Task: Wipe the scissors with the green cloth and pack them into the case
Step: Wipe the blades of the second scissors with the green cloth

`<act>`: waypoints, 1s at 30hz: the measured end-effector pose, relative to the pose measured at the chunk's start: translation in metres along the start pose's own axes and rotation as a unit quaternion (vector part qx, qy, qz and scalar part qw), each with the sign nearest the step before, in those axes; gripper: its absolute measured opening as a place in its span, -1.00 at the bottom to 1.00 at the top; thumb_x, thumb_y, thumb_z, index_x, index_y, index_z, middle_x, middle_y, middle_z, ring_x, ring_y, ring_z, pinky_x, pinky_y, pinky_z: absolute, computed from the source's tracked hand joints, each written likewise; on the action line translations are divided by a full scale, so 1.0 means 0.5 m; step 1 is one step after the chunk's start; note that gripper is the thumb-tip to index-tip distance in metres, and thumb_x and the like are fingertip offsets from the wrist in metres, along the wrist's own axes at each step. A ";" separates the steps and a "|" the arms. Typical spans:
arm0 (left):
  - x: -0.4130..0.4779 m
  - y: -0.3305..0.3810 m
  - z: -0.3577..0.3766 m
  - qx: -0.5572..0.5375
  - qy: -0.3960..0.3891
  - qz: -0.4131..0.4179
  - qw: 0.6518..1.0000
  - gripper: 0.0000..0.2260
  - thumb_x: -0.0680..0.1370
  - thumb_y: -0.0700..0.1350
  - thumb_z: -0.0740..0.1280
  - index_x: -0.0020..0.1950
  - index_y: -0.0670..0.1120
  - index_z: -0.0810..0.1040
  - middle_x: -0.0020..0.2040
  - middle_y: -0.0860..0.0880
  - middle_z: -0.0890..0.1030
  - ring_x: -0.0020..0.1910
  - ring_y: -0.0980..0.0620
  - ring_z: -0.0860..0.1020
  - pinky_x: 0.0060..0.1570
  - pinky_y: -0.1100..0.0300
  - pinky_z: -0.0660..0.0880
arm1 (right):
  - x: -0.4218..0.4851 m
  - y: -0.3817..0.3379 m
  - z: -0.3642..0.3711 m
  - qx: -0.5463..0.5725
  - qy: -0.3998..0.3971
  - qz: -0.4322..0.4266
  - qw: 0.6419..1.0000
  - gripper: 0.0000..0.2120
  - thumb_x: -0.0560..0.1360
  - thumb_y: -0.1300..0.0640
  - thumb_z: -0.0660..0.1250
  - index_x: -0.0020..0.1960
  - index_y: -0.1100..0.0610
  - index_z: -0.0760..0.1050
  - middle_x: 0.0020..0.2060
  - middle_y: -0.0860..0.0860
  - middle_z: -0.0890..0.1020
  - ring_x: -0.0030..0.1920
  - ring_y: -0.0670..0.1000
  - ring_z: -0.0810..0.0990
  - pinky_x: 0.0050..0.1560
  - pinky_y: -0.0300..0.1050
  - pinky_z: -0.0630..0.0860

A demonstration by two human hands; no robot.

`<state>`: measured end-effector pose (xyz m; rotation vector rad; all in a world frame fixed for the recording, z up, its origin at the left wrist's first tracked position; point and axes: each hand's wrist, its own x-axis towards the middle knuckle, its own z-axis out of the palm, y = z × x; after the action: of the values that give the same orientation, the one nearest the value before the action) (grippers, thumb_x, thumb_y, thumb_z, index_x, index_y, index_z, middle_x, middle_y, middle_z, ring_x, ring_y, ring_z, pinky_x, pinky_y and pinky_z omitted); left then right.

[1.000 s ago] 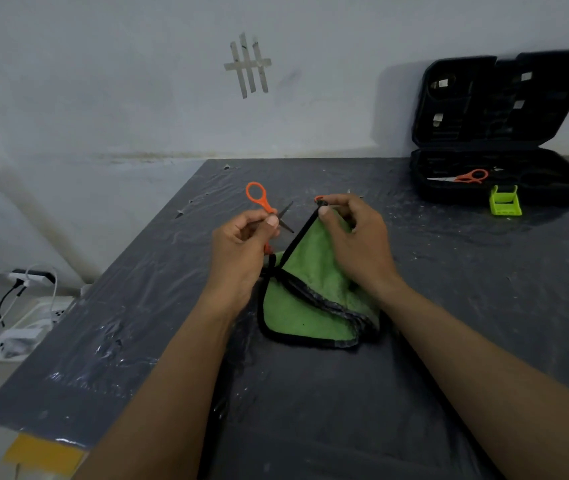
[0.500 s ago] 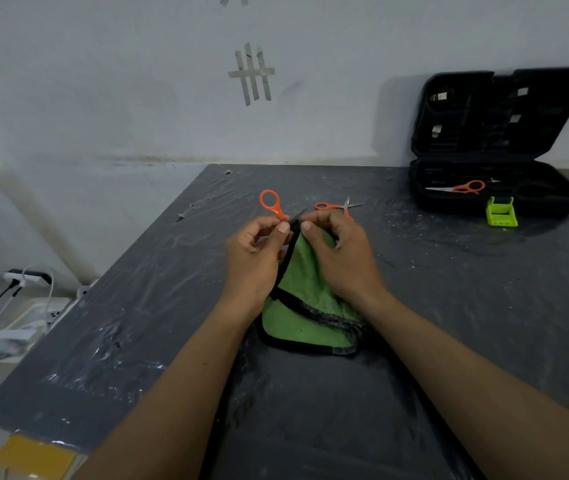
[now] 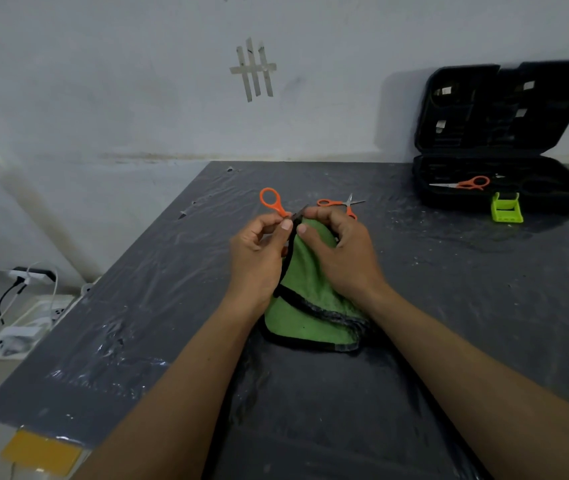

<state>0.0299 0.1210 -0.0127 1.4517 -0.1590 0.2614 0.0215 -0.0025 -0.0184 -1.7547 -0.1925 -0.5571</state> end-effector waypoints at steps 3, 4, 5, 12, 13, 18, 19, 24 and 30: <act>-0.002 -0.003 0.000 0.006 -0.013 0.014 1.000 -0.92 0.53 -0.22 0.34 -0.06 -0.08 0.61 -0.13 0.02 0.66 -0.13 0.14 0.60 -0.07 0.25 0.55 | 0.000 0.001 0.000 -0.008 -0.011 -0.012 1.000 -0.88 0.50 0.15 0.39 0.03 0.12 0.59 -0.07 -0.08 0.66 -0.02 -0.16 0.61 0.05 -0.26 0.52; -0.002 -0.003 -0.002 0.009 -0.017 0.018 1.000 -0.92 0.53 -0.21 0.35 -0.06 -0.06 0.62 -0.12 0.01 0.66 -0.12 0.12 0.61 -0.04 0.21 0.56 | 0.001 0.000 -0.001 -0.011 -0.015 -0.015 1.000 -0.90 0.51 0.16 0.38 0.01 0.12 0.60 -0.08 -0.07 0.66 -0.03 -0.15 0.62 0.04 -0.24 0.52; -0.002 -0.003 -0.003 0.012 -0.019 0.021 1.000 -0.91 0.53 -0.21 0.35 -0.08 -0.04 0.62 -0.12 0.00 0.67 -0.13 0.11 0.60 -0.05 0.19 0.56 | 0.003 -0.001 -0.002 -0.016 -0.019 -0.017 1.000 -0.92 0.51 0.16 0.37 -0.02 0.13 0.60 -0.11 -0.08 0.66 -0.05 -0.16 0.62 0.02 -0.25 0.52; -0.006 0.007 -0.002 0.030 -0.013 0.036 0.999 -0.86 0.54 -0.23 0.33 -0.11 0.00 0.61 -0.20 0.05 0.65 -0.25 0.22 0.57 -0.20 0.33 0.49 | 0.005 -0.009 -0.002 -0.044 -0.026 -0.004 0.999 -0.94 0.50 0.20 0.36 -0.11 0.15 0.60 -0.19 -0.14 0.64 -0.12 -0.19 0.60 -0.04 -0.26 0.51; -0.007 0.009 -0.002 0.029 -0.010 0.033 0.999 -0.86 0.54 -0.23 0.33 -0.10 -0.01 0.61 -0.20 0.05 0.65 -0.28 0.24 0.55 -0.22 0.33 0.48 | 0.005 -0.008 -0.002 -0.047 -0.026 -0.001 0.999 -0.94 0.50 0.19 0.36 -0.10 0.15 0.61 -0.17 -0.11 0.65 -0.11 -0.17 0.60 -0.03 -0.23 0.53; -0.008 0.011 -0.005 0.035 0.003 0.022 0.999 -0.88 0.55 -0.20 0.33 -0.10 0.01 0.61 -0.24 0.05 0.64 -0.32 0.25 0.53 -0.29 0.36 0.46 | 0.004 -0.001 -0.004 -0.077 -0.027 0.027 0.996 -0.93 0.50 0.12 0.36 -0.11 0.08 0.60 -0.19 -0.08 0.66 -0.15 -0.10 0.61 -0.09 -0.07 0.57; -0.007 0.009 -0.005 0.036 0.006 0.023 0.999 -0.87 0.54 -0.19 0.33 -0.11 0.02 0.61 -0.26 0.06 0.63 -0.33 0.26 0.53 -0.30 0.37 0.45 | 0.004 0.000 -0.004 -0.081 -0.028 0.029 0.996 -0.93 0.50 0.11 0.36 -0.11 0.09 0.60 -0.19 -0.08 0.66 -0.15 -0.10 0.61 -0.10 -0.06 0.57; 0.001 0.003 -0.009 0.035 0.016 0.011 0.999 -0.86 0.54 -0.18 0.34 -0.13 0.05 0.62 -0.28 0.08 0.64 -0.24 0.19 0.58 -0.28 0.33 0.46 | 0.004 0.000 -0.006 -0.101 -0.036 0.036 0.994 -0.91 0.51 0.12 0.36 -0.11 0.12 0.60 -0.19 -0.08 0.64 -0.16 -0.11 0.59 -0.13 -0.13 0.53; 0.018 0.006 -0.016 -0.060 0.053 -0.042 0.996 -0.89 0.53 -0.23 0.34 -0.13 -0.04 0.60 -0.33 0.09 0.63 -0.29 0.17 0.59 -0.35 0.32 0.46 | 0.003 0.013 -0.013 -0.088 -0.012 0.064 0.994 -0.89 0.52 0.06 0.35 -0.07 0.08 0.59 -0.13 -0.11 0.63 -0.08 -0.12 0.59 -0.02 -0.07 0.56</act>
<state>0.0375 0.1300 -0.0084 1.3175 -0.0267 0.2565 0.0239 -0.0107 -0.0222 -1.9308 -0.0483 -0.4711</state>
